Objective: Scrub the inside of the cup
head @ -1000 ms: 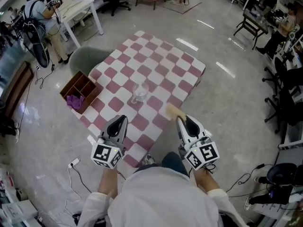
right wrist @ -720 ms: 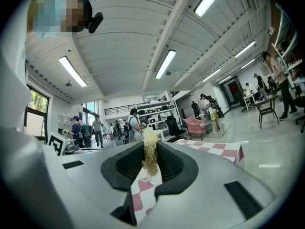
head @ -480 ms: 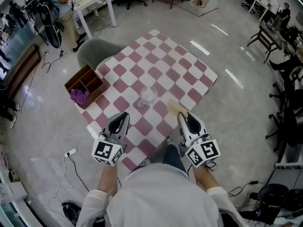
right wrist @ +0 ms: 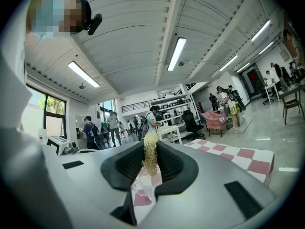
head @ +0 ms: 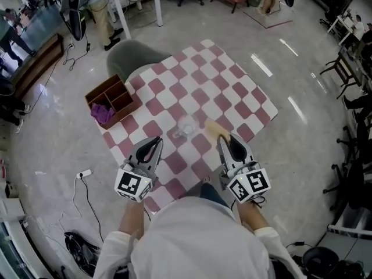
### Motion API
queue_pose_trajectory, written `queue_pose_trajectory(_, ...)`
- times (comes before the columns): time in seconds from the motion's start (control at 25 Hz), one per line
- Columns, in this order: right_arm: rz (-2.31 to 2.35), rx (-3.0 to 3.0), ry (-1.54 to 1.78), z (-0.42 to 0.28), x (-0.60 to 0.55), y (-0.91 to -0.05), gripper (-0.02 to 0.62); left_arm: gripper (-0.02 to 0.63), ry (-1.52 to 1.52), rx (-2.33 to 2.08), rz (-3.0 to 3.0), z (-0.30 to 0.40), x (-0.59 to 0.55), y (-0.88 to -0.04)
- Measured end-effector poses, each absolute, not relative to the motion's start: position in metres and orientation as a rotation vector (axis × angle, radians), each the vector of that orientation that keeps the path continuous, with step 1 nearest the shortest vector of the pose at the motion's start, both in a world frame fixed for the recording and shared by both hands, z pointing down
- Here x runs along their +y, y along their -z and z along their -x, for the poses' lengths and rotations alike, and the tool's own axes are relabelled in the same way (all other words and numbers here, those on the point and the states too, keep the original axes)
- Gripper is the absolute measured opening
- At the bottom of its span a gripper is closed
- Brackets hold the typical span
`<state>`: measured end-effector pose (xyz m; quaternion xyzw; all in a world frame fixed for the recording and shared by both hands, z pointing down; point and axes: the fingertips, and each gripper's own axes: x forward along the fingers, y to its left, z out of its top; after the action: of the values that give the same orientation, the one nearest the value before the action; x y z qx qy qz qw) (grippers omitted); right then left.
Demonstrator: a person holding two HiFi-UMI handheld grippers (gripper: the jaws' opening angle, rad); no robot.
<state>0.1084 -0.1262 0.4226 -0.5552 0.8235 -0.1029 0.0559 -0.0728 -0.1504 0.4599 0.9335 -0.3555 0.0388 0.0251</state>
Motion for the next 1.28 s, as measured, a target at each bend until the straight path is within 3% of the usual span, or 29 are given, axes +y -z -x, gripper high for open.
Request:
queue_pose_trajectory(1.2,1.413,2.705,0.345,-0.12,-0.189,-0.437,0.087,0.046,-0.25,-1.128,-2.875,0.028,-0.185,-0.523)
queue_pose_trajectory(1.24,1.415,2.708,0.351,-0.121,-0.189,-0.438,0.087,0.064,-0.257,-1.117,-2.873,0.027,-0.186,-0.528)
queue_pose_trajectory(1.28,1.415,2.711,0.355,-0.122,-0.19,-0.439,0.087,0.133,-0.262,-1.103,-2.868,0.026,-0.186,-0.532)
